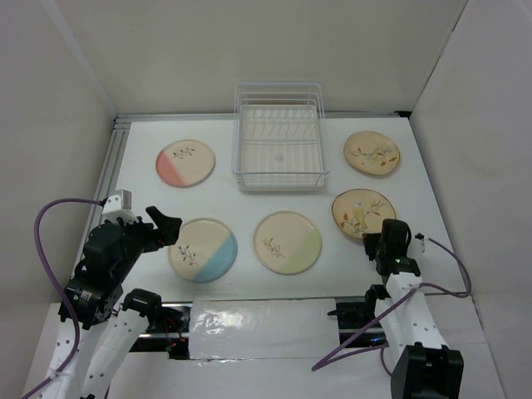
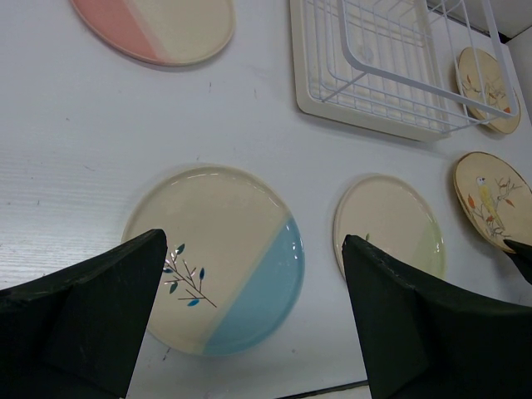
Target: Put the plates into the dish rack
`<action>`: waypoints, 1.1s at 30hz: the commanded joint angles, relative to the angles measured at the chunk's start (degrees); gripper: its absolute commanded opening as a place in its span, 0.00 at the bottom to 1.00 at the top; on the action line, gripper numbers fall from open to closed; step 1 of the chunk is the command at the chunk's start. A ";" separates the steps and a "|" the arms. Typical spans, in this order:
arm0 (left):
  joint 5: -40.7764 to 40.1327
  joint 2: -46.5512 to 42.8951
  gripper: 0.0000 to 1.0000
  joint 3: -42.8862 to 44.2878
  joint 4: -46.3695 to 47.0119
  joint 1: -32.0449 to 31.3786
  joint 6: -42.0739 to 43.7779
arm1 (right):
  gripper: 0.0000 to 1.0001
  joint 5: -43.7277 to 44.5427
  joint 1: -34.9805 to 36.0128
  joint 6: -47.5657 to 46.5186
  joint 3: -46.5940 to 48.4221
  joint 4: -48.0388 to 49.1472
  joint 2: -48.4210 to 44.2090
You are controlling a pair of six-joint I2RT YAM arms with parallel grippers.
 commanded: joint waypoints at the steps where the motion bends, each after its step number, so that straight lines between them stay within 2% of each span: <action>1: 0.55 0.42 1.00 -0.16 2.84 -0.20 1.68 | 0.00 5.80 -0.05 -3.83 6.25 -10.73 -1.96; 5: 0.55 0.42 1.00 -0.16 2.84 -0.20 1.68 | 0.00 7.39 -0.05 -7.25 13.98 -14.77 0.05; 6: 0.55 0.42 1.00 -0.16 2.84 -0.20 1.68 | 0.00 8.17 -0.05 -9.87 18.78 -16.87 2.58; 10: 0.55 0.42 1.00 -0.16 2.84 -0.20 1.68 | 0.00 9.67 -0.05 -13.49 24.36 -18.55 5.59; 22: 0.55 -0.10 1.00 -0.16 2.84 -0.20 1.68 | 0.00 13.27 -0.05 -30.44 39.82 -17.86 11.83; 33: 1.08 -0.63 1.00 -0.16 2.84 -0.20 1.68 | 0.00 17.40 -0.05 -36.53 54.51 -20.32 16.41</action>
